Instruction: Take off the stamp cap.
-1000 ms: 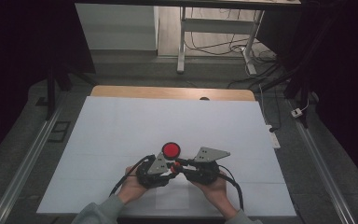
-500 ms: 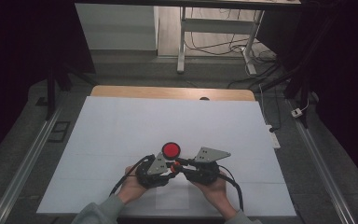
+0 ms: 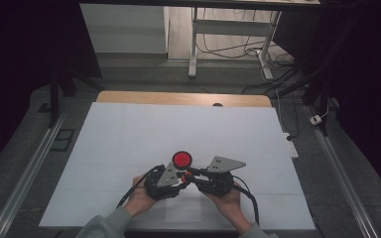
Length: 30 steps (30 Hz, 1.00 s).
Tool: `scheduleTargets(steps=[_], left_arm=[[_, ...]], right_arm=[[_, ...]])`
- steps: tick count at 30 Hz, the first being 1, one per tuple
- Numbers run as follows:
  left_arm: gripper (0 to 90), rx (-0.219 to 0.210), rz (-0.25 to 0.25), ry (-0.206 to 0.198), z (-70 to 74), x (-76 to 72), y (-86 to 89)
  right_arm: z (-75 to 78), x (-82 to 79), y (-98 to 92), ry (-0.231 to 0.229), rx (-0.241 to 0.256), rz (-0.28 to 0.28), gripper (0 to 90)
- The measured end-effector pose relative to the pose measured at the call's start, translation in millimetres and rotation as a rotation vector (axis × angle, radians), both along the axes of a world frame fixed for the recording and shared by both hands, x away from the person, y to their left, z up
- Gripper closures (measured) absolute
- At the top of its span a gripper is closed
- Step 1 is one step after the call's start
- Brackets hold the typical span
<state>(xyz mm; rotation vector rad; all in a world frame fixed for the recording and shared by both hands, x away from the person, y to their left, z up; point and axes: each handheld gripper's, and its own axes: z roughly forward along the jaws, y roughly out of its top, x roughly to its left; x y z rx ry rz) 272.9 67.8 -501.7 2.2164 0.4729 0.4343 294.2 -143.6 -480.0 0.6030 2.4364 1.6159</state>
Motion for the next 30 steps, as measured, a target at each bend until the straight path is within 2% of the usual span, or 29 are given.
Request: scheduleTargets(steps=[9,17,26,27,28,29,30], left_arm=[[65.1,-0.006,0.0,0.004,-0.5,0.5,0.0],[65.1,0.012,0.0,-0.018,-0.3,-0.7,-0.3],[65.1,0.001,0.003,0.004,-1.6,1.3,0.4],[65.2,0.045,0.025,0.012,-3.3,2.4,-0.3],[65.2,0.082,0.039,0.006,-7.9,3.7,0.5],[65.2,0.062,0.049,0.029,-11.3,5.0,3.4],[65.2,0.013,0.043,0.051,-10.6,5.2,6.4]], right_arm=[[-0.8,-0.3,0.2,0.0,0.005,-0.008,72.6],[-0.5,-0.3,0.1,0.001,0.007,-0.008,72.7],[-1.6,-0.6,0.4,-0.001,0.007,-0.015,72.7],[-1.7,-0.8,0.4,-0.003,0.006,-0.017,72.8],[3.9,-1.4,-6.3,-0.029,0.051,-0.064,72.9],[8.1,0.1,-12.2,-0.035,0.078,-0.082,72.9],[8.1,0.1,-12.2,-0.035,0.078,-0.082,72.9]])
